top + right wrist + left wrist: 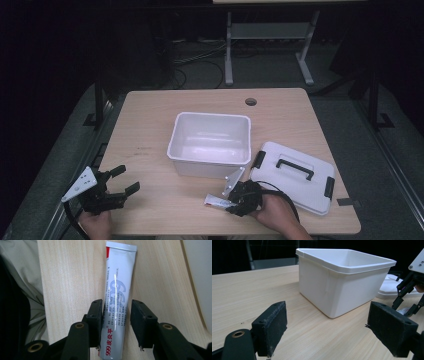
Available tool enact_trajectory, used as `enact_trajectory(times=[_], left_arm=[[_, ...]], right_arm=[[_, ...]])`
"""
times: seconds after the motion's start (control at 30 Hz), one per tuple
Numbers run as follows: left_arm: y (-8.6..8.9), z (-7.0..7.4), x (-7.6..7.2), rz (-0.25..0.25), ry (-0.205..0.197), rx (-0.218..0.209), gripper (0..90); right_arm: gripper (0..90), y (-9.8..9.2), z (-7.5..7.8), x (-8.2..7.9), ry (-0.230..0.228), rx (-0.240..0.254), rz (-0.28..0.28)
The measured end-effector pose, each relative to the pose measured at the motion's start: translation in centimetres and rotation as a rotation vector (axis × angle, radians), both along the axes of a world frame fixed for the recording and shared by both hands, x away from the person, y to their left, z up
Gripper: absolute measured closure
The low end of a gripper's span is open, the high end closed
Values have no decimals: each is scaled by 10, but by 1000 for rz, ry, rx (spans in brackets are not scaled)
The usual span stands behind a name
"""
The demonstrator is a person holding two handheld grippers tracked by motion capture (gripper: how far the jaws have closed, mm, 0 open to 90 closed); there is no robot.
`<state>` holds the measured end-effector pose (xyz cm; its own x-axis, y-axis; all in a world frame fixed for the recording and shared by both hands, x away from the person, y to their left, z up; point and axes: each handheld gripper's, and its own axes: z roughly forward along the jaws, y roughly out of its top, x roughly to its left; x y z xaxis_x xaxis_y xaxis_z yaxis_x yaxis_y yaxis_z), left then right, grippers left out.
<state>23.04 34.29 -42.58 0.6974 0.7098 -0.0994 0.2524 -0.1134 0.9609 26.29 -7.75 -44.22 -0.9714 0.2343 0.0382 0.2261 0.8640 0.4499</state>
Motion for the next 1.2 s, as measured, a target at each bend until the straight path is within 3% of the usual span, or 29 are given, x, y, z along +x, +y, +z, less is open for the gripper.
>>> enact_trajectory(times=[1.2], left_arm=[[0, 0, 0, -2, 0, 2, 157]], right_arm=[[673, 0, -5, -2, -8, 17, 21]])
